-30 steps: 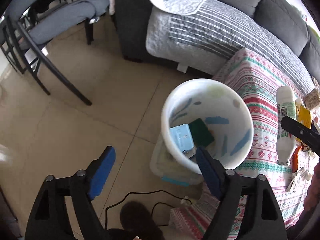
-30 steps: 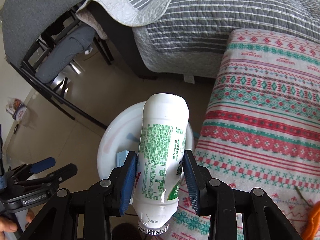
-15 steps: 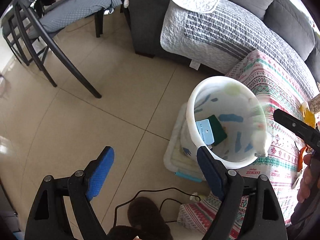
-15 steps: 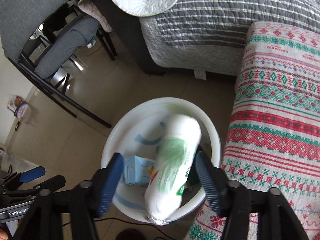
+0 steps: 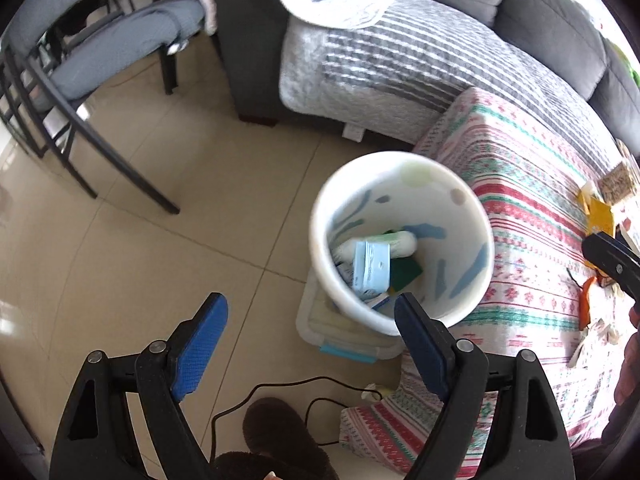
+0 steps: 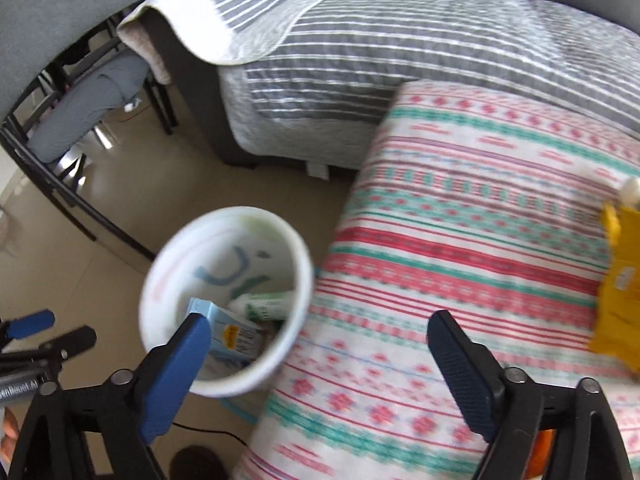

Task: Collect trash
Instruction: 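Move both tools back over the table toward the remaining trash, then grasp the white snack wrapper with the left tool while the right tool grasps the white tissue ball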

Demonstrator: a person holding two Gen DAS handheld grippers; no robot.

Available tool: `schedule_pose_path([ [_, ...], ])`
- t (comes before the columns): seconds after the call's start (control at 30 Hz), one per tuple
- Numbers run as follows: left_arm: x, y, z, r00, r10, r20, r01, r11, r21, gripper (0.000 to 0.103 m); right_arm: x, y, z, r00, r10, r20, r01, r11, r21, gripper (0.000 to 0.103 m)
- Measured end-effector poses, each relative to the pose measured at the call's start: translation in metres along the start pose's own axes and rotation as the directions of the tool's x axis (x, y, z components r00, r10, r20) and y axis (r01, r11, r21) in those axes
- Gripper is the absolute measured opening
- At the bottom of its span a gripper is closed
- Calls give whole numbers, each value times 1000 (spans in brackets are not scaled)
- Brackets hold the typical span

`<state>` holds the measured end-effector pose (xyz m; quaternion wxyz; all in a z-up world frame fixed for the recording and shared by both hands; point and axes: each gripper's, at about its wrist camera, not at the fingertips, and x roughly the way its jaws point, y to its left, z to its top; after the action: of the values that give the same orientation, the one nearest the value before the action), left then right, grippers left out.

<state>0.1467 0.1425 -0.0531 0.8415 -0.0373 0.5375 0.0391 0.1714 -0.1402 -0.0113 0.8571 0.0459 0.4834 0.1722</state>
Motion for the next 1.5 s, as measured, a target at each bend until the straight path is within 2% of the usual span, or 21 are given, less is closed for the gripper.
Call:
schedule_pose_path([
  [0.13,-5,-29,5,1000,0,24,-2,998,57,94,-22,-26,-5,998,-65,15,65,998,0,102],
  [0.47,-7,-96,5,999,-24,28,19,986,168,94,-76,-101,-36,977,-212,24,212,977,4,102],
  [0.6,-7,-124,3,999,-33,30,26,977,209,95,-96,-129,-54,969,-247,15,247,969,18,102],
  [1.0,-10,-195,-5,994,-110,5,104,952,289,95,-128,-200,-104,949,-315,-25,316,943,109,102],
  [1.23,-5,-234,-20,989,-149,-27,148,920,363,95,-136,-236,-136,941,-330,-70,337,928,160,102],
  [1.4,3,-262,-35,976,-204,-75,217,894,392,95,-135,-254,-153,937,-332,-107,346,920,182,102],
  [1.5,6,-278,-43,961,-252,-114,276,876,394,94,-133,-259,-161,934,-334,-129,353,918,180,102],
])
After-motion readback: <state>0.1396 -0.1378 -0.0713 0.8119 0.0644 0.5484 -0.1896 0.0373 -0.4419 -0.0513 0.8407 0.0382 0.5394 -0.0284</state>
